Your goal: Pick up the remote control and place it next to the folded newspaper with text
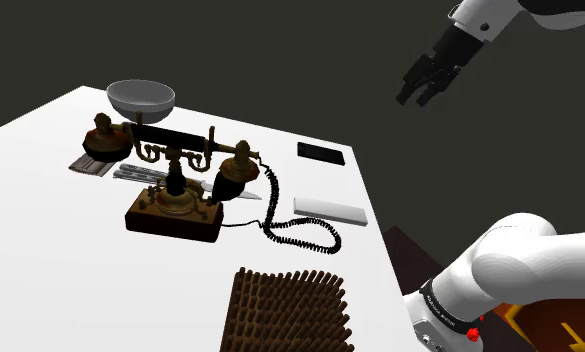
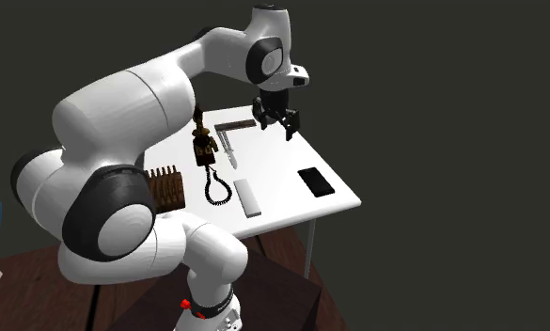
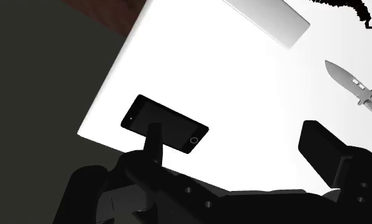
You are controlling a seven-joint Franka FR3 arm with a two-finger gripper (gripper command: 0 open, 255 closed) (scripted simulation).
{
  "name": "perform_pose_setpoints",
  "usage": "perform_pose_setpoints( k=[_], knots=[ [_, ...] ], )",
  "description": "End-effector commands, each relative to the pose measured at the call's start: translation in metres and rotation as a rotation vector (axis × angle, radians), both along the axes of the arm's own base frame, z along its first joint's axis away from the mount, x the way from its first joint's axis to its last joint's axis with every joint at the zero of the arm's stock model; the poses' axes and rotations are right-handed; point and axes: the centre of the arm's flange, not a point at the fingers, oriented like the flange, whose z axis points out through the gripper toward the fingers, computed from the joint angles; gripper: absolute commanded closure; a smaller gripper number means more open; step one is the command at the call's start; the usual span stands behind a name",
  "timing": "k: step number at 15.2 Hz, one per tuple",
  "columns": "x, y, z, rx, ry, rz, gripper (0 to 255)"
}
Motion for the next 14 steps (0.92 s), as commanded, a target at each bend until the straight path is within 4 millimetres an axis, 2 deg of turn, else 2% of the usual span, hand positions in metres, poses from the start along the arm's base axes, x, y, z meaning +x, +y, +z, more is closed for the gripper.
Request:
perform_pose_setpoints(
  k=[1,8,14],
  knots=[
    [0.000,0.000,0.000,0.000,0.000,0.000,0],
    [0.021,0.044,-0.079,-0.045,0.042,0.247,0],
    [0.027,0.082,-0.150,-0.083,0.078,0.458,0]
  ],
)
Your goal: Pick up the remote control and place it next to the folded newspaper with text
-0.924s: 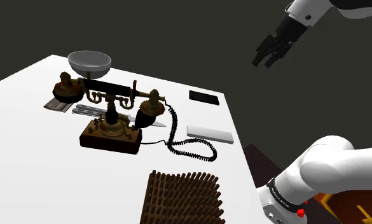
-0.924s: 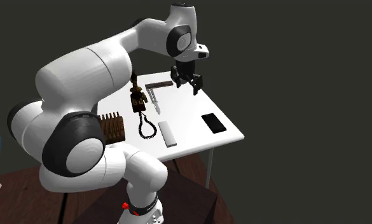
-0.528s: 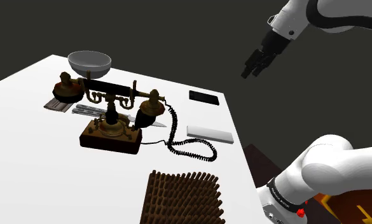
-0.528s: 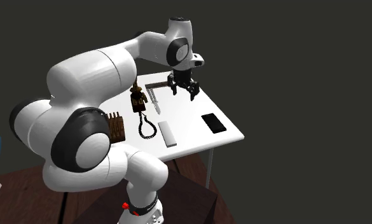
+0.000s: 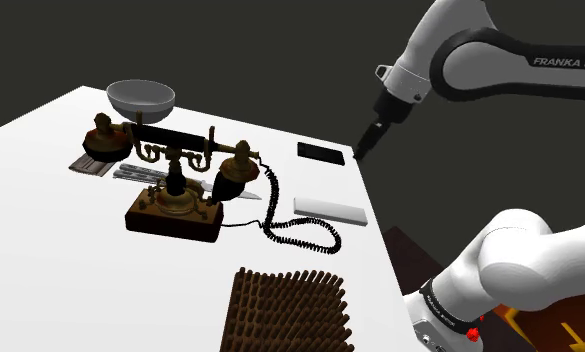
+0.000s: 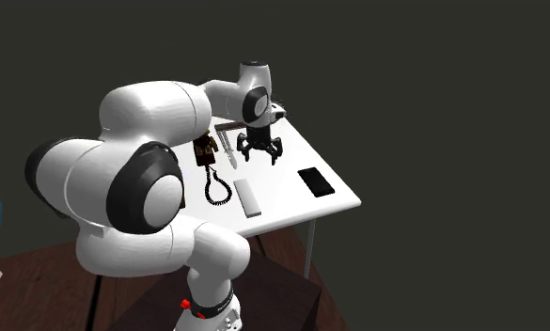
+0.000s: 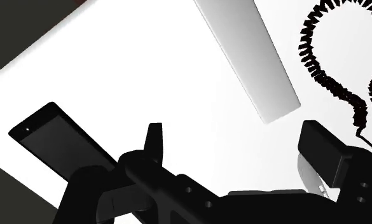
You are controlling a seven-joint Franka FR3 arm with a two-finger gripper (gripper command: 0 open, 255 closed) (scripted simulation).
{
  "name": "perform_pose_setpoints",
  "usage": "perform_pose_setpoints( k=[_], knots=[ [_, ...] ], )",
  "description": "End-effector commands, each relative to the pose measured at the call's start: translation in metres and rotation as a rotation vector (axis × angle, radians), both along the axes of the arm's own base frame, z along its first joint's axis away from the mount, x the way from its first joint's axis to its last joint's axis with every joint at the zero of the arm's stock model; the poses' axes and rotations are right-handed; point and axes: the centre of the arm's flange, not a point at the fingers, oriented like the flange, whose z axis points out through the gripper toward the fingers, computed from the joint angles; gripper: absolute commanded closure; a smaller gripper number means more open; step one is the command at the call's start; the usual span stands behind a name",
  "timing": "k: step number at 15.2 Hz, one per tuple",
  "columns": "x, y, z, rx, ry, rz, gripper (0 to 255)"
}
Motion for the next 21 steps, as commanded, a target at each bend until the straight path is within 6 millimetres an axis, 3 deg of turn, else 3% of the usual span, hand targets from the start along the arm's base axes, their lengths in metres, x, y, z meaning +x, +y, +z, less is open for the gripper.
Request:
perform_pose_setpoints(
  k=[1,10,18,21],
  knots=[
    [-0.001,0.011,-0.025,-0.013,0.011,0.073,0],
    [-0.013,0.061,-0.133,-0.070,0.065,0.390,0],
    [-0.013,0.061,-0.174,-0.071,0.065,0.394,0],
    [-0.013,0.061,-0.174,-0.071,0.065,0.394,0]
  ],
)
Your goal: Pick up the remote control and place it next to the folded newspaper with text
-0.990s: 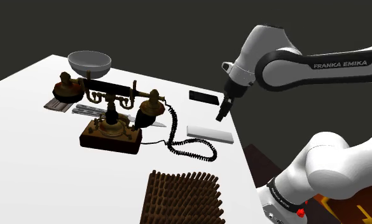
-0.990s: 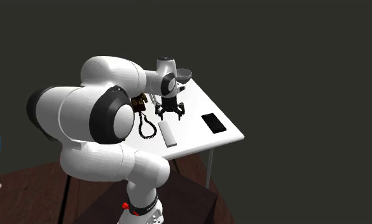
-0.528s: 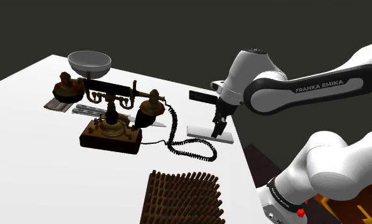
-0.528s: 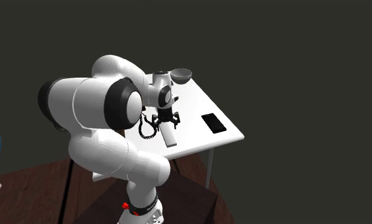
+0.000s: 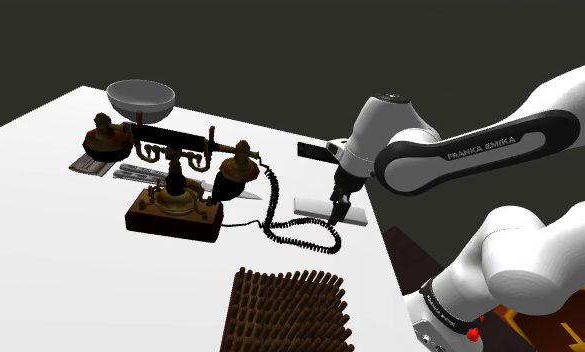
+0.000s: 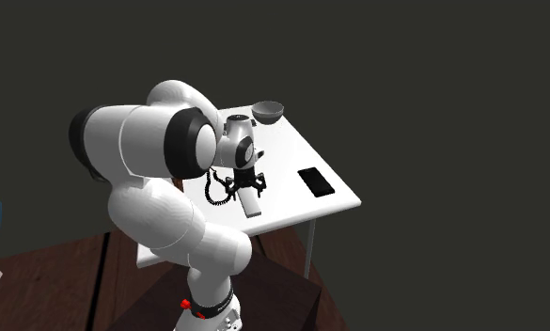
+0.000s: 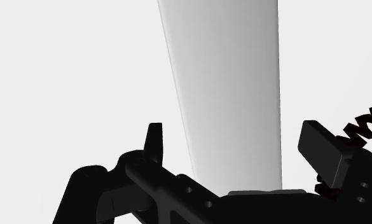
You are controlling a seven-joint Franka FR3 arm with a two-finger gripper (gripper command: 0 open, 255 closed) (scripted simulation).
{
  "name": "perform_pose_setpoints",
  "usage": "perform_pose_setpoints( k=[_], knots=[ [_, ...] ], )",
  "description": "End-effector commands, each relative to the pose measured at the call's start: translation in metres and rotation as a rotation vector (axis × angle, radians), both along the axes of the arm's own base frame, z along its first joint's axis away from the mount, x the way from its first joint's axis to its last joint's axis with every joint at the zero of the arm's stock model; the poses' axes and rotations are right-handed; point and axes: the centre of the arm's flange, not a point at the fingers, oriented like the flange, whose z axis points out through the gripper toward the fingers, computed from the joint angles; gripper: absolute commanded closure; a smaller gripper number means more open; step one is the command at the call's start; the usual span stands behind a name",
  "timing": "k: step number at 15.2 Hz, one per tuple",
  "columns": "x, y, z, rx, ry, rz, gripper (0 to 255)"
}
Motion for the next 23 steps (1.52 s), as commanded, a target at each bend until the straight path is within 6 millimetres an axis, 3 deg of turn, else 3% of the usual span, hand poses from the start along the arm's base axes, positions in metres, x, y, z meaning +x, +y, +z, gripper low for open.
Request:
perform_pose_setpoints(
  k=[1,5,6,15,23],
  knots=[
    [0.000,0.000,-0.001,0.000,0.000,0.000,0],
    [0.000,0.000,-0.001,0.000,0.000,0.000,0],
    [0.000,0.000,-0.001,0.000,0.000,0.000,255],
    [0.000,0.000,-0.001,0.000,0.000,0.000,255],
    [0.000,0.000,0.041,0.000,0.000,0.000,255]
  ],
)
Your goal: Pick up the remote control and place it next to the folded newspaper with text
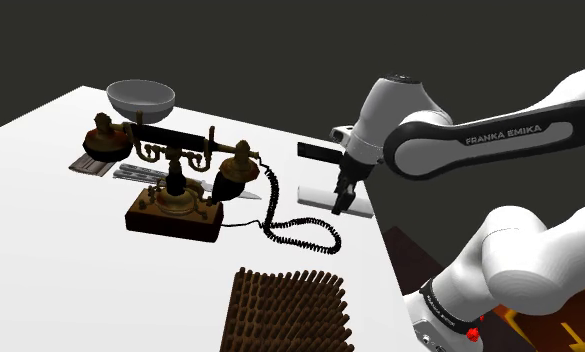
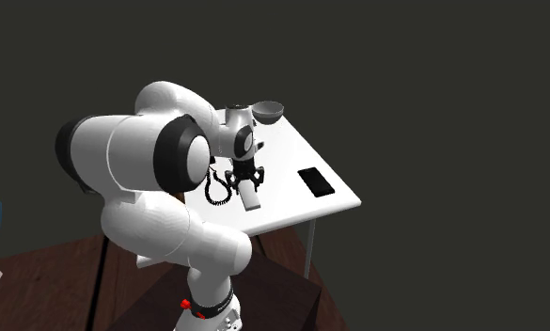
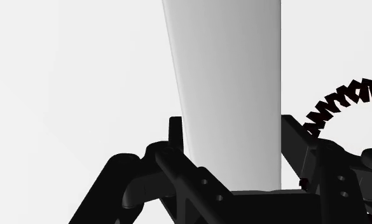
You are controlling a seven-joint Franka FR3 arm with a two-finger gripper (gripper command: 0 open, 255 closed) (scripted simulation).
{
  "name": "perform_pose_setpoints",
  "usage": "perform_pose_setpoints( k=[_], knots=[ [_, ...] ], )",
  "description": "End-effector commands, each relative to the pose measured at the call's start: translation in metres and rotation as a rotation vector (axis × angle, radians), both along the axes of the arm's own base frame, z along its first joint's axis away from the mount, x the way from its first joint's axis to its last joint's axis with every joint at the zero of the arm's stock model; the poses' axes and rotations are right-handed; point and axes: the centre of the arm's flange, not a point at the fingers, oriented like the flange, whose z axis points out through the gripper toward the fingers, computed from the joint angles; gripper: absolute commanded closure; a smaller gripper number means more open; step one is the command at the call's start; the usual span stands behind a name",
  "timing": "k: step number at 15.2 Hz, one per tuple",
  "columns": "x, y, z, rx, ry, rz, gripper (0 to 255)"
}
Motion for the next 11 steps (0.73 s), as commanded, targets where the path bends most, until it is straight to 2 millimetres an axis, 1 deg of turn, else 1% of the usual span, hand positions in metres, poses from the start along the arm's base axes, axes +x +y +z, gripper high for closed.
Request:
perform_pose_setpoints(
  k=[1,9,11],
  knots=[
    [0.000,0.001,0.010,0.000,0.001,0.000,255],
    [0.000,0.001,0.051,0.000,0.001,0.000,255],
    [0.022,0.016,0.051,0.000,0.001,0.000,255]
  ],
)
